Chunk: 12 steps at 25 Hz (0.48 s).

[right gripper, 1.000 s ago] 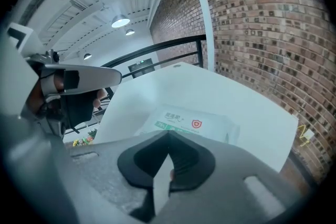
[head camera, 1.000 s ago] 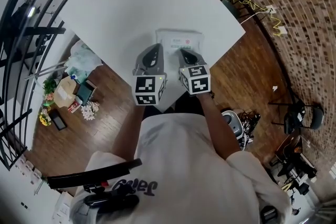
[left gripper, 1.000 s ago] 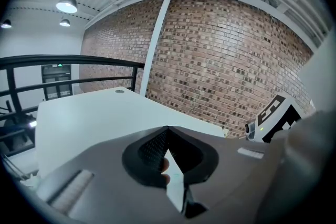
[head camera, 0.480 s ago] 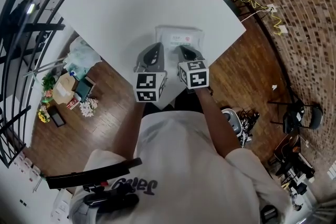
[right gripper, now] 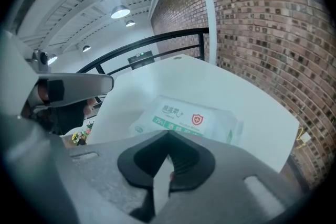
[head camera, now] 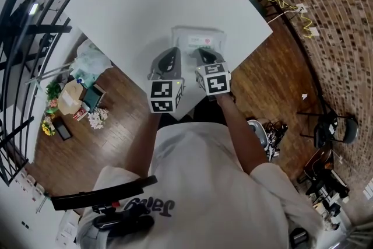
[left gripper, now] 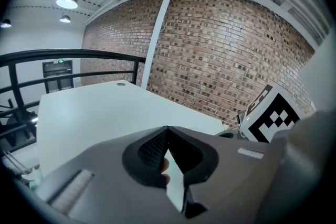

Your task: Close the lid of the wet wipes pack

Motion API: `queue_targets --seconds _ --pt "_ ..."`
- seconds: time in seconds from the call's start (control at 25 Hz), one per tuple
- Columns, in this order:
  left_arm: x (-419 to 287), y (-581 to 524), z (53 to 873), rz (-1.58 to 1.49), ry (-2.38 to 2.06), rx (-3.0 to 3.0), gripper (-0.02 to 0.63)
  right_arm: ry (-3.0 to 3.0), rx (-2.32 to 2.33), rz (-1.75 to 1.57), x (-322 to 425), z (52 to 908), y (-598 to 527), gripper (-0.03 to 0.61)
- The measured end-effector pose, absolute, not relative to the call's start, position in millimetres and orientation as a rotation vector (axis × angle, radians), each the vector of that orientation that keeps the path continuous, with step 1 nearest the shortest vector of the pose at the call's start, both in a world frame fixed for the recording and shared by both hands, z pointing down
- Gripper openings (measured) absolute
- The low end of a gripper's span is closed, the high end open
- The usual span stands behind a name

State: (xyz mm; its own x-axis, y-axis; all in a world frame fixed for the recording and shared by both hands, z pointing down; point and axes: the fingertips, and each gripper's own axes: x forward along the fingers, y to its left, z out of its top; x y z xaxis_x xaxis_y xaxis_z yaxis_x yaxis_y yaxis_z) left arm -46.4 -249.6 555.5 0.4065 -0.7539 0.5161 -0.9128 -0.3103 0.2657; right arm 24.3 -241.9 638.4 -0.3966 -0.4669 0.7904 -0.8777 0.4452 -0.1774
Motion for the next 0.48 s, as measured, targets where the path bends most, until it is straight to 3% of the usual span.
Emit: queue_targets --seconds 0.48 --pt "-45 -228 548 0.414 -1.421 2.159 0.015 -1.999 1.118 0.829 21 637 -243 -0.011"
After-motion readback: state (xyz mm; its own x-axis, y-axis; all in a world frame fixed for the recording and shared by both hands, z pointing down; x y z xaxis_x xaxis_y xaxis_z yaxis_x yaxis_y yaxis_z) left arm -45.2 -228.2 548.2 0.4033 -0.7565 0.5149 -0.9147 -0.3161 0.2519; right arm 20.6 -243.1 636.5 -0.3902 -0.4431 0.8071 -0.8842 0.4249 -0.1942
